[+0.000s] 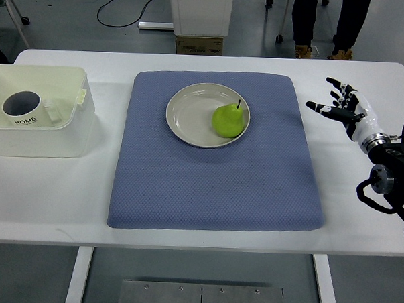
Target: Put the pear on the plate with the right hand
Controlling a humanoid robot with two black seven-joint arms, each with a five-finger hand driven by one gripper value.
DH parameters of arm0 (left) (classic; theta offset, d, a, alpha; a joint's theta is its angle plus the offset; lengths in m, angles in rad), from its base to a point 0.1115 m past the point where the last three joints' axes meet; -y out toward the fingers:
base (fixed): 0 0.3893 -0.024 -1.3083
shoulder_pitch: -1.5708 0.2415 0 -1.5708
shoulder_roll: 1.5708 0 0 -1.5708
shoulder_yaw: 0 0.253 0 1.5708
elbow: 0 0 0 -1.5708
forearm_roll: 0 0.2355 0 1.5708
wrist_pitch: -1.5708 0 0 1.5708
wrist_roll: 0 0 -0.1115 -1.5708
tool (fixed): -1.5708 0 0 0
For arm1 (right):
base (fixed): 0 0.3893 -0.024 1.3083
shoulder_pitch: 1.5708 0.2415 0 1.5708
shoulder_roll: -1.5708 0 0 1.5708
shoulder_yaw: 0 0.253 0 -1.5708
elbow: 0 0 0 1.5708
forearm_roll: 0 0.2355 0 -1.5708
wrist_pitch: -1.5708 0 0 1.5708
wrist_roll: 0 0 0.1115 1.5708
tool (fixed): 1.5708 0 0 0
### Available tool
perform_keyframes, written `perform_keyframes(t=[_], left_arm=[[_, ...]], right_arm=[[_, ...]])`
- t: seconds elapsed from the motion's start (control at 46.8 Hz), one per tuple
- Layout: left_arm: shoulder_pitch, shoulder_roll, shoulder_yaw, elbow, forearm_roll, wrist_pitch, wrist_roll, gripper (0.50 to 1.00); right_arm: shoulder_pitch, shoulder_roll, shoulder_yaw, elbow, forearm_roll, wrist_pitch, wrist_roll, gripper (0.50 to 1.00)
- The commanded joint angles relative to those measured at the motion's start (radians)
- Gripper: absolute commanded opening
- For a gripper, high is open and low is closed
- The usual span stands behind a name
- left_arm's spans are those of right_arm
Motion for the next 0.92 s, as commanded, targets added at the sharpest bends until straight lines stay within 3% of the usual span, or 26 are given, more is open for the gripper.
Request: perform_keyframes(t=[0.0, 0.62, 0.898], left_arm=[[0.000, 0.000, 0.000, 0.000, 0.000, 0.000, 0.000, 1.000], [0.000, 0.000, 0.000, 0.000, 0.000, 0.000, 0.000, 1.000], [0.000, 0.000, 0.000, 0.000, 0.000, 0.000, 0.000, 1.000]], right_arm=[[0.001, -0.001, 0.000, 0.001, 0.003, -0.015, 0.000, 1.000], [-0.081, 0.059, 0.222, 0.041, 0.084, -0.012, 0.000, 1.000], [-0.130, 0.067, 0.306, 0.142, 0.075, -0.015, 0.002, 1.000]])
